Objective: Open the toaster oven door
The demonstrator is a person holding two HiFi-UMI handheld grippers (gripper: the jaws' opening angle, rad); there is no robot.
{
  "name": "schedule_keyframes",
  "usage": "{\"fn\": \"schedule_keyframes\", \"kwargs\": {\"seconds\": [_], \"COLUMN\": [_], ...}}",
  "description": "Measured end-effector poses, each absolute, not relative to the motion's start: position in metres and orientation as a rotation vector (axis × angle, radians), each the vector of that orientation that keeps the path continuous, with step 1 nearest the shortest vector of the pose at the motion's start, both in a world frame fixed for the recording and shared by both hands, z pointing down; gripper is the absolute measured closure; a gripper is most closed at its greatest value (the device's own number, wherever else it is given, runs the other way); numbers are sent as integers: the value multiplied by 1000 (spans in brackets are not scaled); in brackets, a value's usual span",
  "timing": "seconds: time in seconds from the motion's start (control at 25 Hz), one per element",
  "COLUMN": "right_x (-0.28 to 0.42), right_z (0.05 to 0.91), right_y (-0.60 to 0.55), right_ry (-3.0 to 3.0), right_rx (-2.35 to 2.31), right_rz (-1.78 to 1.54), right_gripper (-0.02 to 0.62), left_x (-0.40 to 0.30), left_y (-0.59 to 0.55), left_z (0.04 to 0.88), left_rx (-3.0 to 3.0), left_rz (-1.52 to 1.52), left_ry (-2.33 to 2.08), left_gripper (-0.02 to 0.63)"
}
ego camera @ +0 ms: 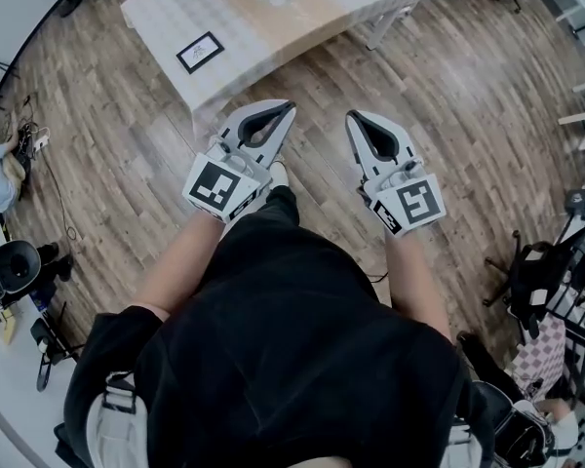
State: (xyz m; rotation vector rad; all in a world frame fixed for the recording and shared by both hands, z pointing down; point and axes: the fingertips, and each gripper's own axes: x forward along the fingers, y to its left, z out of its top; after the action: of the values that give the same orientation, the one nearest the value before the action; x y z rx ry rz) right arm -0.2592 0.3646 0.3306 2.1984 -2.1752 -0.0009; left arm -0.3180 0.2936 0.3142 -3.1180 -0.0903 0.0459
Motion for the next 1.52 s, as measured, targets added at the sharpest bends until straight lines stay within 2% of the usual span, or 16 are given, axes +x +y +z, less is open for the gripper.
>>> {"fn": "schedule_keyframes", "kwargs": {"seconds": [0.32,1.12,1.52], "right_x": [-179,-90,34], "right_z": [322,349,351], "right_y": [281,87,17], "right_ry": [-2157,-2287,-2495], "right_rx": [2224,2055,1786], "right_rz": [16,125,151], "right_gripper": [577,577,577], "left_x": [-251,-157,-55], "left_y": [206,18,-32], "left_z": [307,336,331], "left_rx": [-3120,-3143,-3124], "left_rz": [48,-21,-83], "left_ry": [-77,90,473], "left_gripper": [589,589,589]}}
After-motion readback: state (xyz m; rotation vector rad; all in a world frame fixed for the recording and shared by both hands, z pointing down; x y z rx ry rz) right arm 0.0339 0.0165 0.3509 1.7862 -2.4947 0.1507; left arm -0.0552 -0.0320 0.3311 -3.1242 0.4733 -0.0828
